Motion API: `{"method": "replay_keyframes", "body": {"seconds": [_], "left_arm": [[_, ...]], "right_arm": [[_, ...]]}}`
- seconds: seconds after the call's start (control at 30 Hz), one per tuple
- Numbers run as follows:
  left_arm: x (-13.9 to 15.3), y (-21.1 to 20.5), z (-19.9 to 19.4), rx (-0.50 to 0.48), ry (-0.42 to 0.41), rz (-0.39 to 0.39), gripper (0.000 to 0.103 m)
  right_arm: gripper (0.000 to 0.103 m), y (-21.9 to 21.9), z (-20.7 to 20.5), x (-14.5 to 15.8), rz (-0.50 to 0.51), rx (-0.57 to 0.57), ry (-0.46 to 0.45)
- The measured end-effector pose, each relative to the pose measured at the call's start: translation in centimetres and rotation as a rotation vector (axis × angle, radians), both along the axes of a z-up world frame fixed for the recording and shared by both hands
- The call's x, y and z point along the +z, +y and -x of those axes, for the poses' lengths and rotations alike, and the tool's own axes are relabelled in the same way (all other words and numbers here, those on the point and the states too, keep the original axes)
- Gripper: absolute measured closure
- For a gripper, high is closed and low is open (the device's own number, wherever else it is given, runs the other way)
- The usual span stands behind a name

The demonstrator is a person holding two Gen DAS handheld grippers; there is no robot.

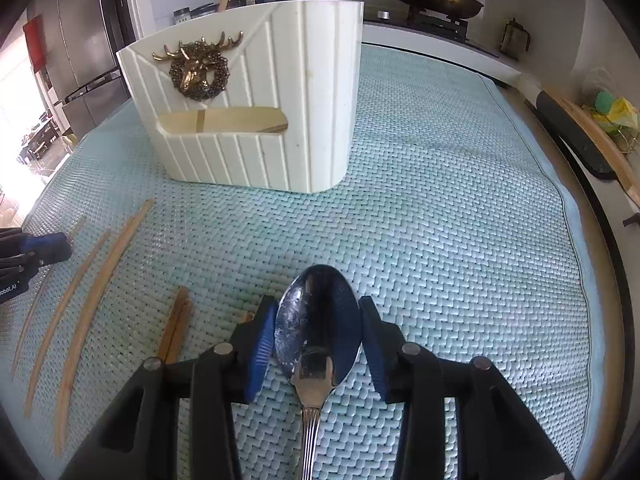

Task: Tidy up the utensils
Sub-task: 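Grip the second steel spoon with the right tool while the left tool grips a chopstick, then carry the chopstick into the holder while the right tool places the spoon inside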

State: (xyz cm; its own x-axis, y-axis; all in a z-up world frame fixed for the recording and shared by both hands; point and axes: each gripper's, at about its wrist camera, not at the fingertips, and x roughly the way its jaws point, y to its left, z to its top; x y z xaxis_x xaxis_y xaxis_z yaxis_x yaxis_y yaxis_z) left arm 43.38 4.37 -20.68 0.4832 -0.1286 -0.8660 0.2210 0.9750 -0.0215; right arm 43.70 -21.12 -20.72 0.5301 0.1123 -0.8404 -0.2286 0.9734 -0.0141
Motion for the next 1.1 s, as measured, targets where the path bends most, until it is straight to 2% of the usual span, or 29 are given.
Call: {"method": "replay_keyframes", "body": {"seconds": [0.1, 0.23, 0.77, 1.1], "left_arm": [[0.2, 0.4, -0.2, 0.009, -0.008, 0.026, 0.099], [1.8, 1.0, 1.2, 0.027, -0.065, 0.078, 0.099], [12.1, 3.4, 9.5, 0.033, -0.355, 0.257, 0.099], [15.1, 4.5, 12.6, 0.046, -0.479, 0.320, 0.100]], "right_arm": [[0.062, -0.6, -0.2, 0.3, -0.036, -0.001, -0.007], [0.062, -1.4, 0.8, 1.7, -0.084, -0.006, -0.048], [0.062, -2.5, 8.6, 10.6, -0.202, 0.087, -0.271], [0.062, -1.7, 11.9, 13.8, -0.198, 0.123, -0.354]]}}
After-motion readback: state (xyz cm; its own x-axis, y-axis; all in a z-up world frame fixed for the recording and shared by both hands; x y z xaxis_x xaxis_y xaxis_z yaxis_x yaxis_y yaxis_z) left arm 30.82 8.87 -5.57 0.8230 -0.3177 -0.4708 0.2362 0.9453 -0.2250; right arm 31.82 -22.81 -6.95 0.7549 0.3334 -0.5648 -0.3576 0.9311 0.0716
